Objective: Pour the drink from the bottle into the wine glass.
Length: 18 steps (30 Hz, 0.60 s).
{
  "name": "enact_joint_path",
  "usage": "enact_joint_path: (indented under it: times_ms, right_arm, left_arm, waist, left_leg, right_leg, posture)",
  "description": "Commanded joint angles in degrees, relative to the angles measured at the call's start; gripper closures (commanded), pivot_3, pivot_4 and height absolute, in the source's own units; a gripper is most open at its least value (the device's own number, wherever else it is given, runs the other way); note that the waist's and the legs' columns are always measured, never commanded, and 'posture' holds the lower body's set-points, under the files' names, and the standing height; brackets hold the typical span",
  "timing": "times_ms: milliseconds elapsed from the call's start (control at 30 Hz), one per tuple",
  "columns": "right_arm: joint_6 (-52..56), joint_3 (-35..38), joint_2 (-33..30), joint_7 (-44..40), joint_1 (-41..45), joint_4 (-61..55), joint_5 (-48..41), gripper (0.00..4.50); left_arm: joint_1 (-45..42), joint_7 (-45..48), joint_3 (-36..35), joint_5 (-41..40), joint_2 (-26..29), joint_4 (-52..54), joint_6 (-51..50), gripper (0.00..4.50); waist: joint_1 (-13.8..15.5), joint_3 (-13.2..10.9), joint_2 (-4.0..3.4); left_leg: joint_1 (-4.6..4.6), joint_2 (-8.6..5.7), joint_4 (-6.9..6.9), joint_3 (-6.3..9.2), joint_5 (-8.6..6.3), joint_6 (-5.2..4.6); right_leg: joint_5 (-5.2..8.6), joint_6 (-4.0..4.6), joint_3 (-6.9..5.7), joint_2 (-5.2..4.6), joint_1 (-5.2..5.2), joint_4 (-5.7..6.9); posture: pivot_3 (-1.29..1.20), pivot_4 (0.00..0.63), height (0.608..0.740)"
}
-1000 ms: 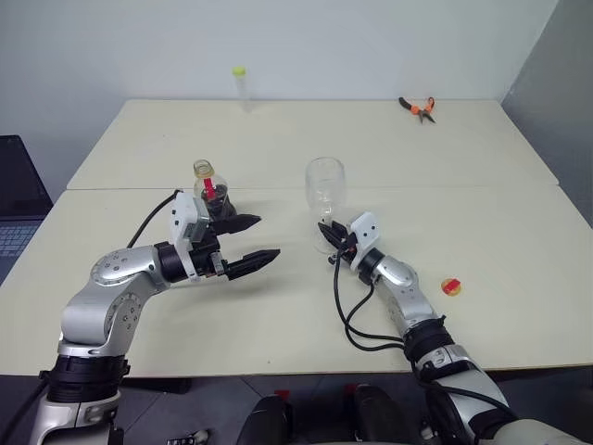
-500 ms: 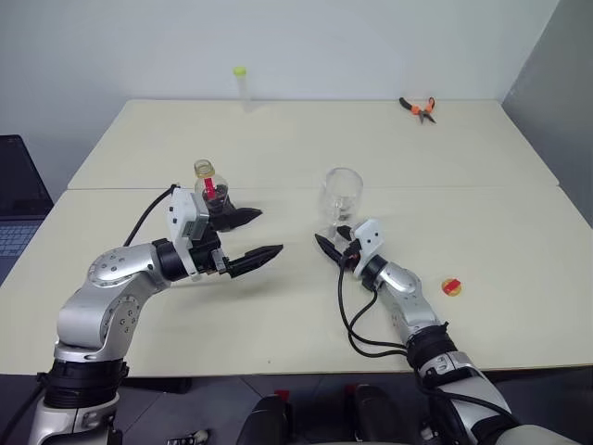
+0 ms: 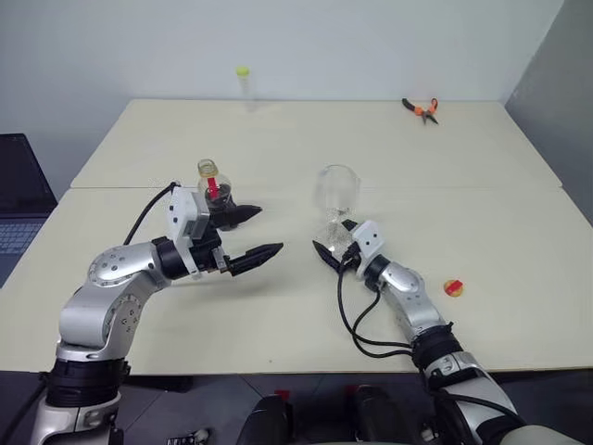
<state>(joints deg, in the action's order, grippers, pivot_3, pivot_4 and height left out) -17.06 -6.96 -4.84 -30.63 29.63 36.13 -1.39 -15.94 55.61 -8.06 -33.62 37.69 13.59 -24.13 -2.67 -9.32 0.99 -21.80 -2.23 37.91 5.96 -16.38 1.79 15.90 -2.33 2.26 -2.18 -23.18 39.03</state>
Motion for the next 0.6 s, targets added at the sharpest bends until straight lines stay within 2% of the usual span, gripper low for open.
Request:
enact_joint_path:
  times_ms: [33,267,500,600]
  right_arm:
    - [3.6,0.1,-1.2,-2.2,-2.5,-4.0,-1.5,0.03]
    - [11.5,0.4,-3.9,-5.7,-7.3,-17.8,-5.1,0.03]
    - [19.3,1.5,-7.7,-4.1,-11.6,-29.0,-5.5,0.03]
    - [25.6,1.8,-10.9,-5.3,-14.7,-37.2,-6.8,0.03]
  left_arm:
    - [-0.7,-0.3,-0.2,0.8,-0.1,1.1,2.0,0.00]
    - [-0.7,-1.6,-0.6,1.1,-1.2,1.4,2.8,0.00]
    - [-0.3,-4.6,-0.9,1.9,-2.8,1.4,3.9,0.00]
    - [0.2,-7.1,-0.9,3.7,-4.3,1.0,5.3,0.00]
  waist:
    - [0.2,0.0,0.00]
    - [0.4,0.0,0.00]
    - [0.6,0.0,-0.01]
    - [0.9,0.0,-0.01]
  left_leg:
    - [0.00,0.00,0.00,0.00,0.00,0.00]
    - [-0.01,0.01,-0.02,0.00,-0.01,-0.02]
    - [-0.01,0.07,-0.03,0.01,-0.02,-0.03]
    - [-0.04,0.05,-0.02,0.02,-0.02,-0.03]
  right_leg:
    - [0.00,0.00,0.01,0.00,0.00,0.00]
    - [0.00,0.00,0.00,-0.01,-0.01,-0.02]
    - [0.00,0.00,0.01,-0.01,-0.03,-0.01]
    - [0.00,0.00,0.00,-0.02,-0.03,-0.02]
  posture:
    - [0.00,0.150,0.740]
    - [0.00,0.150,0.740]
    - [0.00,0.150,0.740]
    - [0.00,0.150,0.740]
